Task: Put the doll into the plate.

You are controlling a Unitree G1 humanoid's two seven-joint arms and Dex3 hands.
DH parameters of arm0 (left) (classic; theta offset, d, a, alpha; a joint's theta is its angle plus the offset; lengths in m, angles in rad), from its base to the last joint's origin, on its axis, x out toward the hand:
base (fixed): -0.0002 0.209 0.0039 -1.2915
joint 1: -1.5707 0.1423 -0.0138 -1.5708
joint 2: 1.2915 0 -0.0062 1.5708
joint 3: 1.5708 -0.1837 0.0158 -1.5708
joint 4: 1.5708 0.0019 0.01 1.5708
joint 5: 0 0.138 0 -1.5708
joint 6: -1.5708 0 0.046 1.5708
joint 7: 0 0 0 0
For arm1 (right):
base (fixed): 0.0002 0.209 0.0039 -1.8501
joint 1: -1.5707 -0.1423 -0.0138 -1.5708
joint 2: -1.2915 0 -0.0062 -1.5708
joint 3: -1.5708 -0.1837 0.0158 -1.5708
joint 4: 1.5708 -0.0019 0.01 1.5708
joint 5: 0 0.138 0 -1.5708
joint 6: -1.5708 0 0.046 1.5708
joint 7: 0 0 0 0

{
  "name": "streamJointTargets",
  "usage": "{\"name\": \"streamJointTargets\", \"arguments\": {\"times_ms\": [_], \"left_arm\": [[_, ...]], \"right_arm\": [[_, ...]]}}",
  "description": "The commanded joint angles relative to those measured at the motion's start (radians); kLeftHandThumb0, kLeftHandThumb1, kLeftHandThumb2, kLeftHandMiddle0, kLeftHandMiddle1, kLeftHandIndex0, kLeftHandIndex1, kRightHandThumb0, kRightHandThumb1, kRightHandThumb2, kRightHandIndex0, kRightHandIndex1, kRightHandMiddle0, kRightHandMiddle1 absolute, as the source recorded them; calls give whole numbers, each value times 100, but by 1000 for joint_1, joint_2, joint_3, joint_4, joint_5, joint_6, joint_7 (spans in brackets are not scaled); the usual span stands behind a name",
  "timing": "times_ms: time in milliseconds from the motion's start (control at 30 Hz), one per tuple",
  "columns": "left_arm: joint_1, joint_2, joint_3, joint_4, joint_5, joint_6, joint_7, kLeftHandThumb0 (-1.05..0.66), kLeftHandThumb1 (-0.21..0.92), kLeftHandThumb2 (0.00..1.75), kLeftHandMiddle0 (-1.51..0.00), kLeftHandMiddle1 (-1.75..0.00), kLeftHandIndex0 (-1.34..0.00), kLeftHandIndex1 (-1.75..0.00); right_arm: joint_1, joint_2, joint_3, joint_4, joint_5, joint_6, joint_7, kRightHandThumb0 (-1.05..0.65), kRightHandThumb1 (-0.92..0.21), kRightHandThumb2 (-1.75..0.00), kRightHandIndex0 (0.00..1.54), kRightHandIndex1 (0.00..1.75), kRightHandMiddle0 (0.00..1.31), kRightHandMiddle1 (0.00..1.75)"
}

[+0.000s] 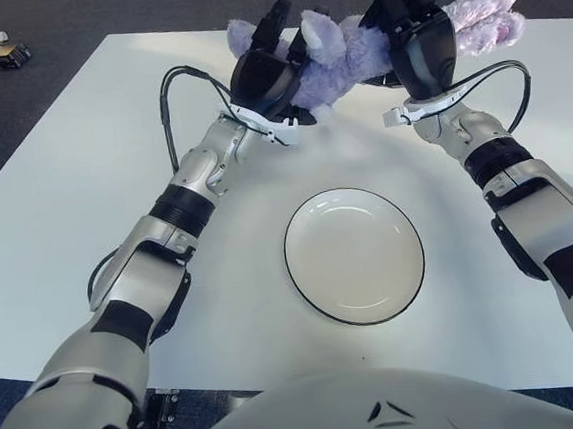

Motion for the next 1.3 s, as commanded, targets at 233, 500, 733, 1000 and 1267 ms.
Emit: {"name": "streamJointTargets", "arguments": {"times_ms": [233,500,733,1000,1267], "left_arm": [[-51,-10,-13,52,24,-16,58,-96,84,9,0,0,0,0],[-81,-20,-20,129,38,-19,126,-92,84,9,0,0,0,0],[-104,-30,-31,183,46,-4,176,-81,82,10,-2,-1,0,0],[-154,-78,-13,318,-9,-7,213,-57,47,71,0,-83,0,0],[-194,-107,-13,395,-42,10,225,-9,32,105,-40,-148,0,-55]], "right_arm": [[13,23,-42,-39,52,-77,40,0,-10,-154,81,164,55,175],[24,25,-60,-54,59,-101,57,0,-11,-152,81,164,53,175],[31,22,-67,-71,43,-100,44,0,-13,-151,80,163,52,175],[41,12,-65,-99,25,-107,32,0,-13,-150,80,162,52,175],[60,9,-75,-135,49,-146,74,0,-13,-150,80,163,53,175]]}}
